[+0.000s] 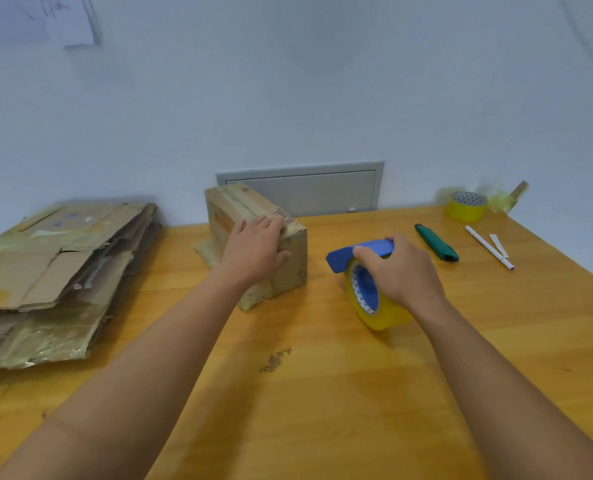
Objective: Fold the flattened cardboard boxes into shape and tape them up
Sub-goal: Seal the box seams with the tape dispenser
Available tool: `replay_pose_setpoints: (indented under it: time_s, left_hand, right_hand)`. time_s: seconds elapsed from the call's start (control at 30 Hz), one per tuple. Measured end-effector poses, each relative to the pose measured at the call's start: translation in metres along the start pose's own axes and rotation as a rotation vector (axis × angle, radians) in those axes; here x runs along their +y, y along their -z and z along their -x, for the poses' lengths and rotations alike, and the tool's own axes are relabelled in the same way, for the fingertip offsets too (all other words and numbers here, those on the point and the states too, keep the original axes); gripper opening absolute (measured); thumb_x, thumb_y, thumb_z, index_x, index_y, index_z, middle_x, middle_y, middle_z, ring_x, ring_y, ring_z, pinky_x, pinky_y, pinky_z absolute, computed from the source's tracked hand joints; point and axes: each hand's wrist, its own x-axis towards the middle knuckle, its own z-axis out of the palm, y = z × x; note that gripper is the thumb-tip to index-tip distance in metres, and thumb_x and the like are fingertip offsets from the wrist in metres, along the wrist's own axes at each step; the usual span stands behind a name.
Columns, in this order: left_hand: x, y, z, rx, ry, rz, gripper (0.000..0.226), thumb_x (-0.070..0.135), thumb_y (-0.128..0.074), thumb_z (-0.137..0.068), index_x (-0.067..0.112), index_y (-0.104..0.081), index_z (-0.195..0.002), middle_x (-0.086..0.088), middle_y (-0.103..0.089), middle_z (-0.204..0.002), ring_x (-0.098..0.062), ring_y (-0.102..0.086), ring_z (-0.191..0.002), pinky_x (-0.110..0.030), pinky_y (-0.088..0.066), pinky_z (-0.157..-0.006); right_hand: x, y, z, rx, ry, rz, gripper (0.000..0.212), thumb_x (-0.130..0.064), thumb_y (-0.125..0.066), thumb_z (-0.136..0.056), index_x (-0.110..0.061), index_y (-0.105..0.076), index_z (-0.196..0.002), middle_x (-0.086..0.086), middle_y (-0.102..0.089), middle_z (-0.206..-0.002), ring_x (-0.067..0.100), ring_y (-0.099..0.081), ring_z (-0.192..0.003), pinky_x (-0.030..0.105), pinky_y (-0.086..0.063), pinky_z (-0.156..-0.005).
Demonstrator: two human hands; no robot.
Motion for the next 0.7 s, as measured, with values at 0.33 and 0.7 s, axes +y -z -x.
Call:
replay_pose_setpoints:
  time_s: [0.33, 0.7]
  left_hand:
    - [0.005, -0.013, 0.017, 0.089, 0.003, -0.109, 0.070, 0.049, -0.073, -0.081, 0.021, -0.042, -0.138, -0.007, -0.046, -0.138, -0.029, -0.040, -0.129, -0.035, -0.032, -0.105]
    - [0.003, -0.009, 0.023, 0.100, -0.067, -0.183, 0.067, 0.037, -0.070, -0.087, 0.016, -0.041, -0.144, -0.006, -0.051, -0.139, -0.026, -0.041, -0.133, -0.035, -0.024, -0.112]
  right_hand:
    - [-0.020, -0.061, -0.012, 0.140, 0.038, -0.216, 0.078, -0.059, -0.062, -0.090, -0.017, -0.035, -0.150, 0.009, -0.059, -0.130, 0.032, -0.056, -0.115, 0.039, -0.043, -0.084]
    - [-0.013, -0.075, -0.011, 0.192, 0.102, -0.204, 0.073, -0.054, -0.060, -0.093, -0.013, -0.035, -0.149, 0.012, -0.063, -0.122, 0.031, -0.060, -0.105, 0.039, -0.049, -0.078]
